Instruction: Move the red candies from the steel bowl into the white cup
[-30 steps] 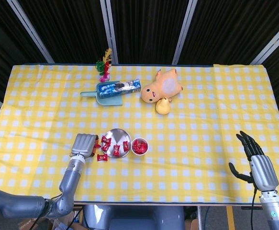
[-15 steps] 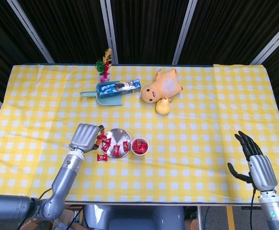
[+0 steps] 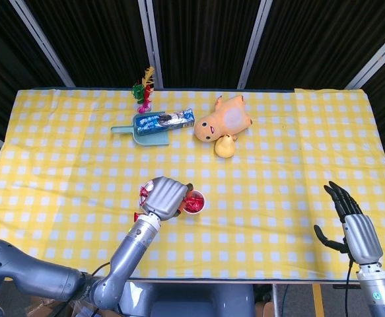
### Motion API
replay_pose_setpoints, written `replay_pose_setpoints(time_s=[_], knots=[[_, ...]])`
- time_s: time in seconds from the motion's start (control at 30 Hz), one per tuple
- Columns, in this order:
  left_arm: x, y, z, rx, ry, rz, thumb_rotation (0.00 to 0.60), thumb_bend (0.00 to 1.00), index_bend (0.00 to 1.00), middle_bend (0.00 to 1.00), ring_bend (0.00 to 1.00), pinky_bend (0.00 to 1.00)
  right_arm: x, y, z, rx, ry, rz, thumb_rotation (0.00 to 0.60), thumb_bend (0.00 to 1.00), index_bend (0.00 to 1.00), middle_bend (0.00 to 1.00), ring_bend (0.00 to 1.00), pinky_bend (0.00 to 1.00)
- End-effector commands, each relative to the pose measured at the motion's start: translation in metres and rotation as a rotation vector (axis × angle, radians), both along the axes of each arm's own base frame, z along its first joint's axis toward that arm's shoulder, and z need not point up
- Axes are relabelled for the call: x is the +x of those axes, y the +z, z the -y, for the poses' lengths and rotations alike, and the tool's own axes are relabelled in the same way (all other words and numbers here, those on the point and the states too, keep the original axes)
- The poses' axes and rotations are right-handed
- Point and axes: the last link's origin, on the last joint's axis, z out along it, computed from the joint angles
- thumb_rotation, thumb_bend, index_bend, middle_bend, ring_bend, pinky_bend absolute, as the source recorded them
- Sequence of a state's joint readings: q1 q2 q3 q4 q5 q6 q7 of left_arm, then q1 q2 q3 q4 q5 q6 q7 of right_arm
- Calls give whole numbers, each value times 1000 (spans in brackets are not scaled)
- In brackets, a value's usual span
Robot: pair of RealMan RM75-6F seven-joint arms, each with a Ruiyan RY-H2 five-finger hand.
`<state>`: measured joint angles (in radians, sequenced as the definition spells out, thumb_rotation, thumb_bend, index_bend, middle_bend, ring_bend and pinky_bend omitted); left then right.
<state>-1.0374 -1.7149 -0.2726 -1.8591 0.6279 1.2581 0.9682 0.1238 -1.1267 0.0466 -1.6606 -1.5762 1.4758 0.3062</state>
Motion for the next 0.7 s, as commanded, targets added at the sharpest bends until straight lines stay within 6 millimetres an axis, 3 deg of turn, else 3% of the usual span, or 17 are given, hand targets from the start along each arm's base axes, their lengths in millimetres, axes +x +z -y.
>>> replay_pose_setpoints(time_s=[0.03,0.33,0.7], knots=[[9,-8,-1,2,5,-8,600,467,477,974,1000,1000,0,1,0,1,-3,3,600,419,0,0,0,122],[14,-21,-4,6,44,-28,600,436,474,972,1000,1000,-1,2,0,1,-5,13,600,419,0,0,0,122],[9,-25,-5,8,72,-28,600,243,422,963,1000,1000,-1,2,0,0,-4,12,600,419,0,0,0,122]])
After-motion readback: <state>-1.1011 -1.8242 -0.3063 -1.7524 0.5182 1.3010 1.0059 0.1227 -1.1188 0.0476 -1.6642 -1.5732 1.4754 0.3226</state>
